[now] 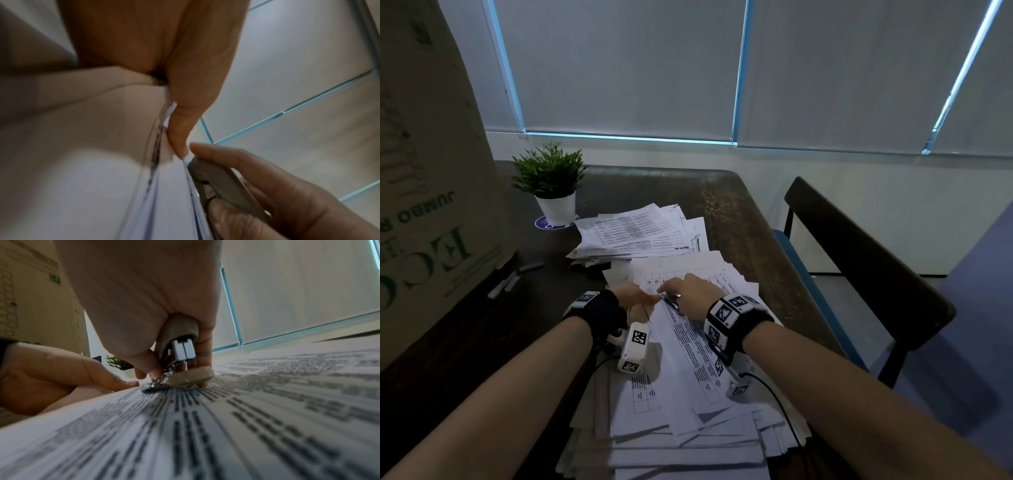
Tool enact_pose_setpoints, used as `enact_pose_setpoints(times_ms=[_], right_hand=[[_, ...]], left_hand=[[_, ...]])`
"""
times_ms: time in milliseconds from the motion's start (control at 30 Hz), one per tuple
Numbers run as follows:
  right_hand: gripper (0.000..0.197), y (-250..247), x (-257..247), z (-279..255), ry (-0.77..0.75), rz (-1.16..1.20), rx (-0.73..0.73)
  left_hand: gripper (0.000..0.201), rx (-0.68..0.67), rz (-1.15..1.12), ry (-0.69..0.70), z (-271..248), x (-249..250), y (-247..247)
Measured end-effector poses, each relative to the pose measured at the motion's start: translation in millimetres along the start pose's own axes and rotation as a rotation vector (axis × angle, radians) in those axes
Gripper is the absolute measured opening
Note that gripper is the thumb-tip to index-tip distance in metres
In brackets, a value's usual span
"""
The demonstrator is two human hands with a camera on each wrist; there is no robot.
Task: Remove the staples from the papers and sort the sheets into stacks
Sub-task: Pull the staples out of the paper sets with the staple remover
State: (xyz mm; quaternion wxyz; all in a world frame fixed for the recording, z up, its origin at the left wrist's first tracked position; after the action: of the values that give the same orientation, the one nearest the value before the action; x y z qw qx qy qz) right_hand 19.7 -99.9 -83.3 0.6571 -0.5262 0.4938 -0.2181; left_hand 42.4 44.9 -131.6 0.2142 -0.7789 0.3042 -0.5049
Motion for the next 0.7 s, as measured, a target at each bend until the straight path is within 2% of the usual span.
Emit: enact_pose_setpoints(times_ms=[100, 200, 267, 367, 433, 567, 600, 700], right_hand=[[0.039, 1, -1, 2, 0.005, -0.005, 0.027], [0.041, 5, -2, 9, -0.007, 0.030, 0.012], [0.045, 7, 0, 12, -0.002, 0.091, -0.020], [0.044, 8, 7, 16, 0.014, 0.152, -0.036], [0.040, 8, 14, 17, 0.048, 0.248, -0.021], [0.033, 1, 58, 19, 0.266, 0.742, 0.185], [0.034, 0, 71, 17, 0.315, 0.837, 0.243], [0.034, 5, 109, 6, 0.450, 1.101, 0.474]], left_hand=[[0.030, -0.030, -0.073, -0.010, -3, -1, 0], [0.023, -0.024, -0.118, -0.019, -3, -5, -1], [0.024, 0.005, -0.129, -0.017, 0, -10, -2], [0.043, 0.050, -0.182, 0.005, 7, -13, -1], [0.042, 0.051, -0.207, 0.020, 6, -12, 0], [0.016, 0.001, -0.200, -0.025, 5, -12, 0], [0.016, -0.002, -0.207, -0.039, 16, -18, 0], [0.039, -0.006, -0.159, -0.071, 12, -18, 1]])
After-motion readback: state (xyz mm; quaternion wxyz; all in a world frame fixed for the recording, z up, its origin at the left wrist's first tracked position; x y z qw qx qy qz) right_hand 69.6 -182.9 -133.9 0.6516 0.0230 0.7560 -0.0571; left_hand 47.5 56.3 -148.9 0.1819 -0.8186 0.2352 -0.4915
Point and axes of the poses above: each hand's wrist, its own z-axis towards the middle knuckle, its own y-axis out of the palm, x = y × z, the point moved 6 cm from there along z, towards the middle knuckle, and after that the axes turned 7 degrees about z, right-handed, at the moved point
